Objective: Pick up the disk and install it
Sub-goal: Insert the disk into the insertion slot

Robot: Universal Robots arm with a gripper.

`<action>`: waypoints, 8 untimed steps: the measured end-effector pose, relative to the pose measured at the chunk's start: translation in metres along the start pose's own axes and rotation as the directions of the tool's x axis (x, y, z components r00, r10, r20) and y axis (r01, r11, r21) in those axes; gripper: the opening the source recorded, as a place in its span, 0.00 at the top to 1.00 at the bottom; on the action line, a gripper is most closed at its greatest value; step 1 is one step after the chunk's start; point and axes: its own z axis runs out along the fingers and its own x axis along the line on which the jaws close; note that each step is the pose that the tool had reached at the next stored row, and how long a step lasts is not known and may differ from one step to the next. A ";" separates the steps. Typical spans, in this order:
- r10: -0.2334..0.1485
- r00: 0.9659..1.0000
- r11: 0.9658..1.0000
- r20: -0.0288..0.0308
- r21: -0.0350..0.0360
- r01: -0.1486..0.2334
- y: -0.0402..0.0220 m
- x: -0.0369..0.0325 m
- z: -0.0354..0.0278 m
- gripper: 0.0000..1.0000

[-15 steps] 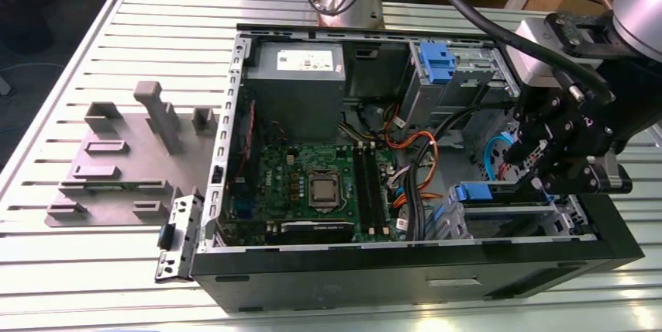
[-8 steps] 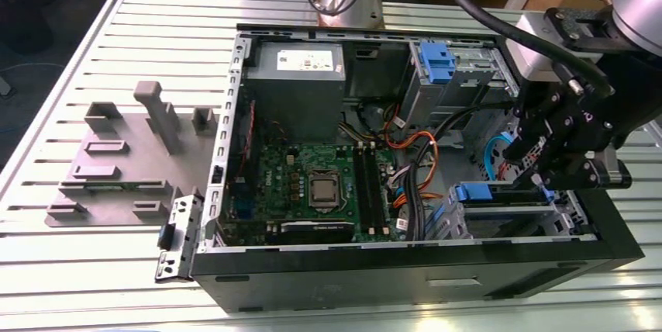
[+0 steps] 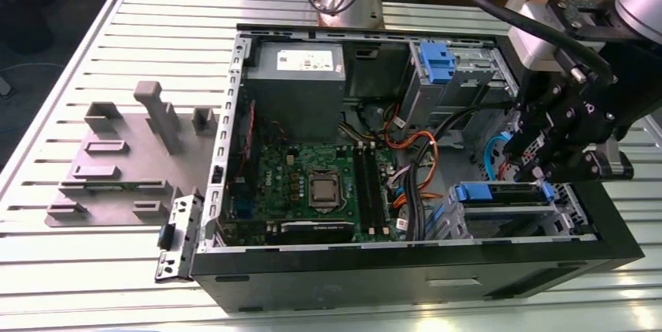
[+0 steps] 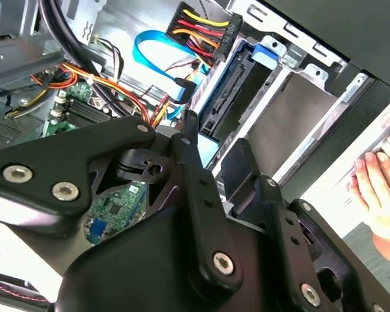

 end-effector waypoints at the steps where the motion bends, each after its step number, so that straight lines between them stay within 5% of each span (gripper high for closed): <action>1: 0.000 1.000 1.000 0.000 0.000 0.000 0.0001 -0.0016 0.0000 0.58; 8: 0.000 1.000 1.000 0.000 0.000 0.000 0.0007 -0.0117 -0.0011 0.58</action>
